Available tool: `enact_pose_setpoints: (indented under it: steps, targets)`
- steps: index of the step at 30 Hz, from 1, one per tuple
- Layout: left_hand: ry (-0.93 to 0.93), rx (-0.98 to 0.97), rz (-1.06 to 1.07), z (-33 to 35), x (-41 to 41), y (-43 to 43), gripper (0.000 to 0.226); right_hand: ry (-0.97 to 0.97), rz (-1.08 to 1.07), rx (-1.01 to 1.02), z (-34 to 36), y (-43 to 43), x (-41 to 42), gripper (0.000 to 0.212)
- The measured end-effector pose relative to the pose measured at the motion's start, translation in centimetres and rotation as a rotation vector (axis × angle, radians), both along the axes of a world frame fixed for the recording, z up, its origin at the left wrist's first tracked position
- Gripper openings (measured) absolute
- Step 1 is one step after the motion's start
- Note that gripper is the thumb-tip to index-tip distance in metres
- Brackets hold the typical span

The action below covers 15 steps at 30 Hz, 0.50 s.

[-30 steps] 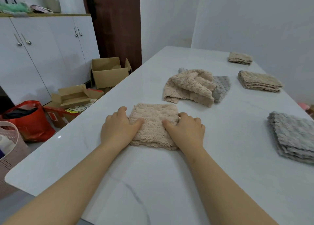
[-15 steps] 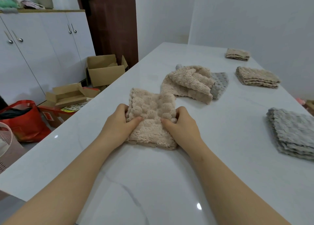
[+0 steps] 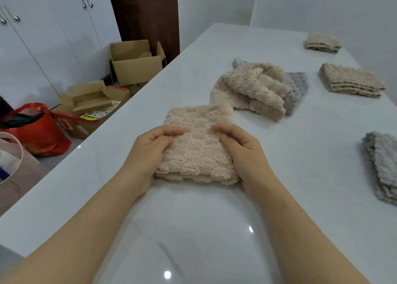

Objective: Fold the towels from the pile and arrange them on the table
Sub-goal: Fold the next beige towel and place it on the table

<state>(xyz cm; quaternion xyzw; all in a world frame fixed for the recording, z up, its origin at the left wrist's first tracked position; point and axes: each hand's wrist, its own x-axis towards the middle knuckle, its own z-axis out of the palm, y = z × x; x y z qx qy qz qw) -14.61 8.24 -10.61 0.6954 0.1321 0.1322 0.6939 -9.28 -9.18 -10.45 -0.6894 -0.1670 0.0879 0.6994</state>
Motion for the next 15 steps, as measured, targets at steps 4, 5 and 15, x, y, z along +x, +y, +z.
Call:
enact_pose_setpoints:
  steps: [4,5,15]
  targets:
    - [0.053,-0.025,-0.045,-0.2,-0.2,0.4,0.021,0.07,-0.063,-0.06,-0.7,-0.3,0.0,0.024]
    - [0.075,-0.024,-0.056,-0.1,-0.2,0.4,0.023,0.088,-0.089,-0.068,-0.8,-0.3,-0.1,0.021]
    - [0.361,-0.098,-0.062,2.1,0.5,1.6,0.03,0.373,-0.08,-0.237,2.0,1.1,0.3,0.017]
